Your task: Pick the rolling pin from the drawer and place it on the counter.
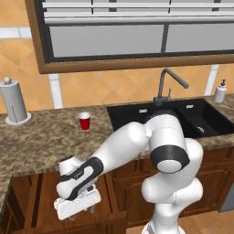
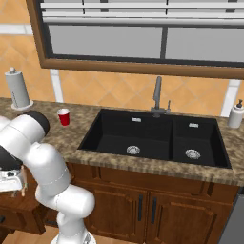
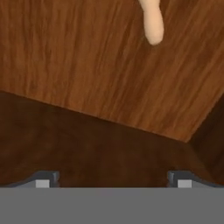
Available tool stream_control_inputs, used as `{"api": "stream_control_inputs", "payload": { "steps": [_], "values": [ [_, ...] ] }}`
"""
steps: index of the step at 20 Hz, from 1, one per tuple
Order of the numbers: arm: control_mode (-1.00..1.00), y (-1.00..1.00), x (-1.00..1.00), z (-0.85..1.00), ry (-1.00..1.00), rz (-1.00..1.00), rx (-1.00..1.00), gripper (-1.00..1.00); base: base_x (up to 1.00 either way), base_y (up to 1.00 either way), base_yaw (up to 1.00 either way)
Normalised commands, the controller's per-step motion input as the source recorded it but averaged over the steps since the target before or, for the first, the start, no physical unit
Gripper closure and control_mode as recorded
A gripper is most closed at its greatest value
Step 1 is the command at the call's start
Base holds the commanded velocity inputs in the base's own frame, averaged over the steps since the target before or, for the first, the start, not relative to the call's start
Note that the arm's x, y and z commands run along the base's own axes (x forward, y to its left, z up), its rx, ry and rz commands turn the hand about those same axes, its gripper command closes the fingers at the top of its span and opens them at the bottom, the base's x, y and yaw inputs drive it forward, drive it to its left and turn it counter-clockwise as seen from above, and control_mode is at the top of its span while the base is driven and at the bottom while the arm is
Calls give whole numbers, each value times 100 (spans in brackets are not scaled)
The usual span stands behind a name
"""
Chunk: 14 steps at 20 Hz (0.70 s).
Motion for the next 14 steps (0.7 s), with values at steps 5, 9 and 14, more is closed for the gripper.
{"api": "stream_control_inputs", "payload": {
  "steps": [5,9,14],
  "values": [
    [-100,0,16,23,-21,0,-3,-100,0,0,0],
    [-100,0,42,7,-25,0,-7,-100,0,0,0],
    [-100,0,48,-31,-4,0,-4,-100,0,0,0]
  ]
}}
